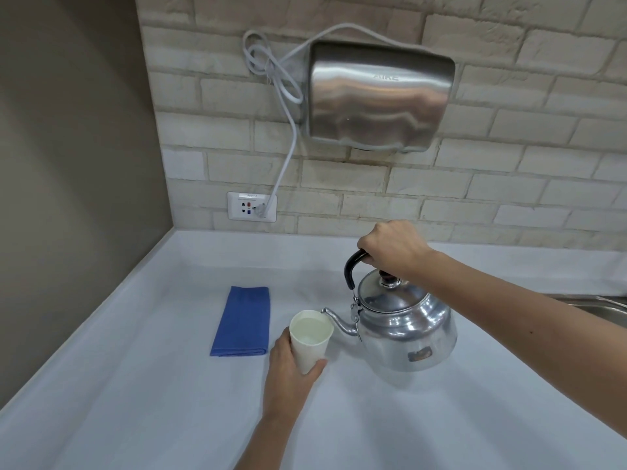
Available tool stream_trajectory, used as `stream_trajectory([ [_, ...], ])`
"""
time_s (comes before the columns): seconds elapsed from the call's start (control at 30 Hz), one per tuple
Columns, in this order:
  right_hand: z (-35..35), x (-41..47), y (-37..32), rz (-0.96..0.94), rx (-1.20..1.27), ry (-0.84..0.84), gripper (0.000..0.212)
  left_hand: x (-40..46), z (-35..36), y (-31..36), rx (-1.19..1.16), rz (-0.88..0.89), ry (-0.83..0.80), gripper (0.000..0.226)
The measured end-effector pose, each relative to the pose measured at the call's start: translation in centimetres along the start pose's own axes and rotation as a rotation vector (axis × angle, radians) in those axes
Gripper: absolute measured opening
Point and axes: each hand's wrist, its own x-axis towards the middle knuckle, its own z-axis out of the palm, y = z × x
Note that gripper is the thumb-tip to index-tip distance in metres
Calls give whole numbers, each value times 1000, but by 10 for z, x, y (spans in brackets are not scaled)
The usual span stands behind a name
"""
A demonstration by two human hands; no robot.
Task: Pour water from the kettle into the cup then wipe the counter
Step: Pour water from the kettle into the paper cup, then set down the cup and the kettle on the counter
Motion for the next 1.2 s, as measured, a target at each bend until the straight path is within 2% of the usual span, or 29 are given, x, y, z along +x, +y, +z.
stream_trajectory([
  [0.27,12,-8,12,116,140,31,20,-12,-7,-3,0,21,-28,87],
  [0.67,31,1,20,291,293,84,19,-35,-16,-12,213,20,-24,99],
  [0.93,49,20,11,391,445,114,15,-37,-19,-19,313,40,-38,93],
  [1.2,70,39,-2,417,578,100,21,-35,-17,-21,336,42,-9,84],
])
